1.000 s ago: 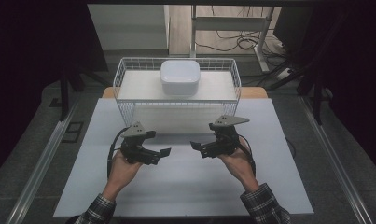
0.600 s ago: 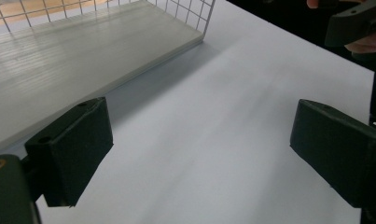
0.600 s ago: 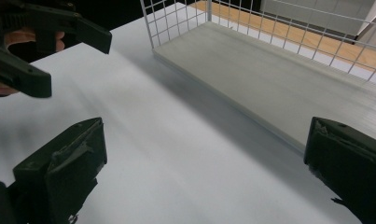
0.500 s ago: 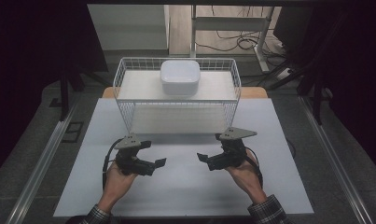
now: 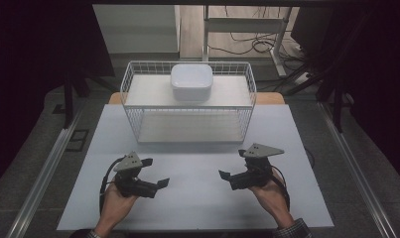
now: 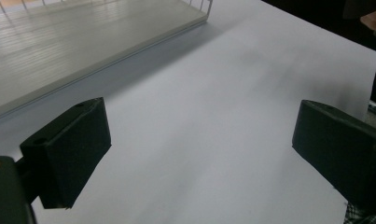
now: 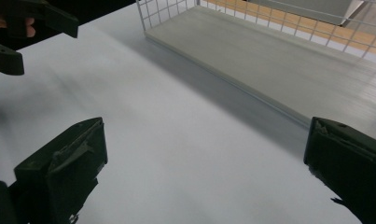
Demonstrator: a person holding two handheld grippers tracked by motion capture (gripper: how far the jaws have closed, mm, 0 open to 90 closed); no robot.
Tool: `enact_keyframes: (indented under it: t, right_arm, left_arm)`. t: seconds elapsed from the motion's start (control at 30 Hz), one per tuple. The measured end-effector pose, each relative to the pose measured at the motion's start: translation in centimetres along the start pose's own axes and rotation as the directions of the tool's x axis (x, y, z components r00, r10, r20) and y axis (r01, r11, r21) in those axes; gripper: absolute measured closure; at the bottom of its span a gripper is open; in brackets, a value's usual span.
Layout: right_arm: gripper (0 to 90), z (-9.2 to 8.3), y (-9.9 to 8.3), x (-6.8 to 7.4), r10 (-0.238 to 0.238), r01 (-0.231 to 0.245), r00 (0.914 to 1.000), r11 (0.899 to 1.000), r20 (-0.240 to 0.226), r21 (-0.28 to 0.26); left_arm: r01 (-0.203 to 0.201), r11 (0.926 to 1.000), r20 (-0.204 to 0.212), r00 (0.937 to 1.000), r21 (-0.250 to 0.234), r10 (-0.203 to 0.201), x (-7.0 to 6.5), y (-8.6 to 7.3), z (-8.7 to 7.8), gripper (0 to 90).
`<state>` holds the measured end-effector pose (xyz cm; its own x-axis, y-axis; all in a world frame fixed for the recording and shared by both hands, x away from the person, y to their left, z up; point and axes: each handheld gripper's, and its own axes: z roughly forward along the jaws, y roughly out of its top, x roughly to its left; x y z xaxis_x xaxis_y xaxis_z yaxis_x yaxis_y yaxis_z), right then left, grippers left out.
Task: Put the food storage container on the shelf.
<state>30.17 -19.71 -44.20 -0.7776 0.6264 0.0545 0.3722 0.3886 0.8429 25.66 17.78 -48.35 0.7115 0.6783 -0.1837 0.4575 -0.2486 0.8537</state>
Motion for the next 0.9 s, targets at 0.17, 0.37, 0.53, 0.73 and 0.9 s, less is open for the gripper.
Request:
enact_keyframes:
  t: [0.17,0.37,0.53,0.73,0.9]
  right_arm:
    - [0.0,-1.0,-1.4,-0.3,0.005,-0.006,0.9993,1.000,0.036,0.007]
    - [0.0,-2.4,-2.9,-1.0,0.037,-0.036,0.9963,0.999,0.078,-0.007]
    - [0.0,-3.3,-4.2,-1.2,0.058,-0.057,0.9916,0.998,0.116,-0.012]
    - [0.0,-3.6,-5.4,-1.1,0.058,-0.061,0.9878,0.998,0.145,0.012]
    - [0.0,-3.7,-6.6,-1.0,0.058,-0.065,0.9841,0.997,0.168,0.039]
  left_arm:
    - [0.005,1.0000,-0.031,0.9995,0.000,-0.005,0.3,-1.0,-0.8,4.3]
    - [0.019,0.9998,-0.062,0.9979,-0.001,-0.019,0.5,-2.3,-1.8,4.3]
    - [0.020,0.9998,-0.090,0.9958,0.009,-0.019,0.5,-3.2,-2.5,4.3]
    - [0.026,0.9991,-0.115,0.9932,0.034,-0.022,0.6,-4.4,-2.9,4.2]
    - [0.047,0.9974,-0.132,0.9904,0.055,-0.039,0.7,-5.6,-3.2,3.9]
